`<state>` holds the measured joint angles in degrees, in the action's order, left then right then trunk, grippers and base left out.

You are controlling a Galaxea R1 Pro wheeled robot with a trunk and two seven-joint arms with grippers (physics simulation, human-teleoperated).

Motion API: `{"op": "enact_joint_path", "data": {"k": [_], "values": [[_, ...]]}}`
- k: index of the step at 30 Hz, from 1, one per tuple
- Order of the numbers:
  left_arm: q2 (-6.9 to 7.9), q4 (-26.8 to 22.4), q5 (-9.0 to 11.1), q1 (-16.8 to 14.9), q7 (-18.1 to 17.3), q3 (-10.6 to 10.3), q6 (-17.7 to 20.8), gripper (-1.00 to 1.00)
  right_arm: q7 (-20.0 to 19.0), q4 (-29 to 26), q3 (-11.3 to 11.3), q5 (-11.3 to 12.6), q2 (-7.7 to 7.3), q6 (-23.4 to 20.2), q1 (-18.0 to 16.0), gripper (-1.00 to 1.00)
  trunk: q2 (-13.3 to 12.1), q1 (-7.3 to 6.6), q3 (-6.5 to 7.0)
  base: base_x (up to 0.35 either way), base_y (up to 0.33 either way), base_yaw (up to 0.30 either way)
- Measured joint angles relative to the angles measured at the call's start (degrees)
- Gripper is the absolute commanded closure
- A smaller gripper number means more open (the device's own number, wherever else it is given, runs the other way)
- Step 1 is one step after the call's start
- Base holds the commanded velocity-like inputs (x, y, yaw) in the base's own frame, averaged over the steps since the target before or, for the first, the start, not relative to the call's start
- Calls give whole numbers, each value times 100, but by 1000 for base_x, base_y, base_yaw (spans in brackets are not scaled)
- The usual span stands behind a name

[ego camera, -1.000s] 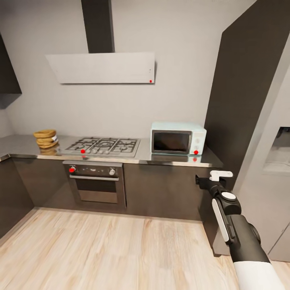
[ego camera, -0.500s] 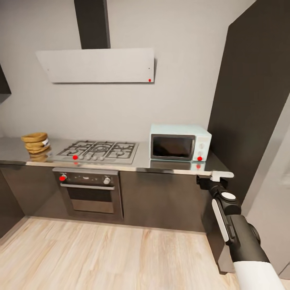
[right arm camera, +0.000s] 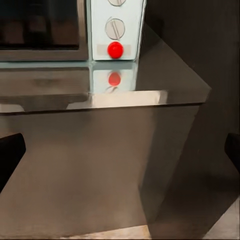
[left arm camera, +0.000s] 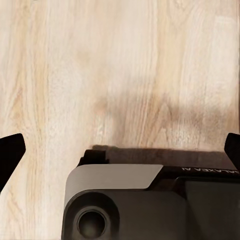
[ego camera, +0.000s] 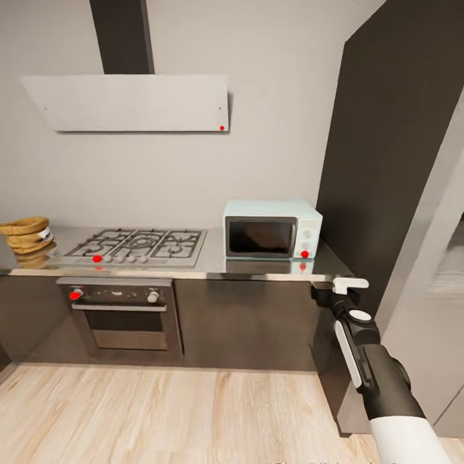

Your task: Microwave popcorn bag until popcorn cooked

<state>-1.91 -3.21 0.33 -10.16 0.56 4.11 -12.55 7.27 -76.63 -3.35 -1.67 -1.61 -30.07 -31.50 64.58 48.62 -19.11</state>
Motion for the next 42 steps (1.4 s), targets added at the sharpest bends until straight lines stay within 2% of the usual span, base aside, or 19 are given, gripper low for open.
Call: {"op": "enact_joint_path", "data": {"k": [7, 12, 16, 22, 29, 31, 33, 35, 42], "values": [[0, -1, 0, 1, 0, 0, 0, -100, -1, 116, 11, -1, 1, 0, -3, -100, 0, 0, 0, 9, 0, -63], [0, -1, 0, 1, 3, 1, 0, -100, -8, 119, 27, 1, 24, 4, 0, -100, 1, -3, 0, 240, 0, -2], [0, -1, 6, 1, 4, 15, 0, -100, -9, 119, 147, 7, 22, 8, 5, -100, 0, -1, 0, 73, 0, 0], [4, 0, 2, 0, -7, 262, 0, -100, -4, 119, 396, 1, 30, 10, 7, -100, 0, 0, 0, 9, 0, 0], [10, 0, 0, 1, -3, 353, 0, -100, -10, 119, 454, -1, 29, 11, 7, -100, 1, -3, 0, 150, 0, 0], [49, 1, -1, 5, -4, 359, 0, -100, -10, 119, 455, -1, 26, 11, 7, -100, 1, -2, 0, 198, 0, 0], [201, 1, 8, 69, -1, 382, 2, -100, -8, 119, 441, -1, 24, 11, 7, -100, 1, -1, 0, 48, 0, 0], [266, -1, 2, 122, -7, 498, 2, -100, -7, 113, 431, -1, 22, 10, 7, -100, 0, 0, 0, 9, 0, 0], [279, -6, -5, 138, -8, 540, 2, -100, -9, 92, 443, -1, 24, 11, 7, -100, 0, 0, 0, 10, 0, 0]]}}
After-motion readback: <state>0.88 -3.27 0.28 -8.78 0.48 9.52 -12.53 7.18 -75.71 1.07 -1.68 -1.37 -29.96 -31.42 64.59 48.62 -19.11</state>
